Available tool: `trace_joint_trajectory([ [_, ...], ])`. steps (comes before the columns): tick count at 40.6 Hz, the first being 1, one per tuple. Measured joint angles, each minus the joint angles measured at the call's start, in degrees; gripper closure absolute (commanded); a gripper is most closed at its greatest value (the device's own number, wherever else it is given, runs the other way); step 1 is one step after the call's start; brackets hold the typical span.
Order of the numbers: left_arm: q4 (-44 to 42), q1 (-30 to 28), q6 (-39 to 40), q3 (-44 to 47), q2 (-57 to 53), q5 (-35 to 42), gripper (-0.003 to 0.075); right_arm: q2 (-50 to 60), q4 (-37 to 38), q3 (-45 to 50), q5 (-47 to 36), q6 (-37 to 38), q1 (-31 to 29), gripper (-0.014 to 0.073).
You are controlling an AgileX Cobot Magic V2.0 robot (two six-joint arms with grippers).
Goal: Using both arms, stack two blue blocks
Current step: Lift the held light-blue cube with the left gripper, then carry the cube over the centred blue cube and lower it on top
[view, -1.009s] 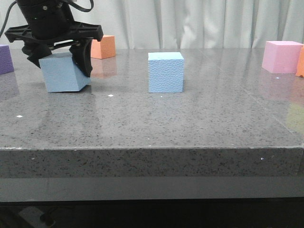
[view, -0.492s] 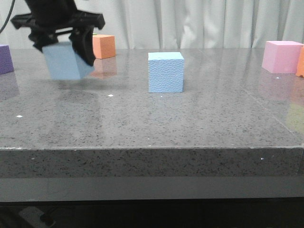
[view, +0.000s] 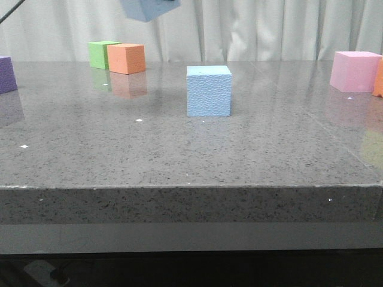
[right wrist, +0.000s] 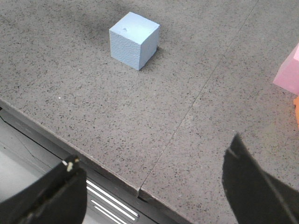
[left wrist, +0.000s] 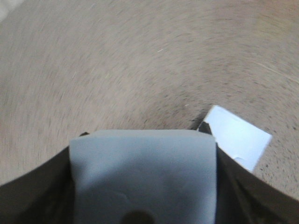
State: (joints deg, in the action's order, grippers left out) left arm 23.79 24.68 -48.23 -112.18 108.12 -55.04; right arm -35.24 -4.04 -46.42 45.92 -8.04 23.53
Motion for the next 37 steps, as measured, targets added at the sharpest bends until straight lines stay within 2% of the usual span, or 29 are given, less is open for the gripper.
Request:
trace_joint_trajectory([
  [5, 0.27, 4.07, -13.16, 0.00, 0.23, -0.24, 0.0447, 0.00, 0.00, 0.00, 0.11, 0.00, 0.00, -0.0008],
  [10, 0.27, 7.86, -18.91, -0.09, 1.18, 0.72, 0.0447, 0.00, 0.00, 0.00, 0.23, 0.00, 0.00, -0.0008],
  [18, -1.89, 10.04, -20.95, -0.09, 3.85, 1.34, 0.0447, 0.00, 0.00, 0.00, 0.33, 0.00, 0.00, -0.0008],
  [37, -5.43, 10.16, -21.28, -0.09, 6.98, -0.27, 0.0428, 0.00, 0.00, 0.00, 0.37, 0.00, 0.00, -0.0008],
])
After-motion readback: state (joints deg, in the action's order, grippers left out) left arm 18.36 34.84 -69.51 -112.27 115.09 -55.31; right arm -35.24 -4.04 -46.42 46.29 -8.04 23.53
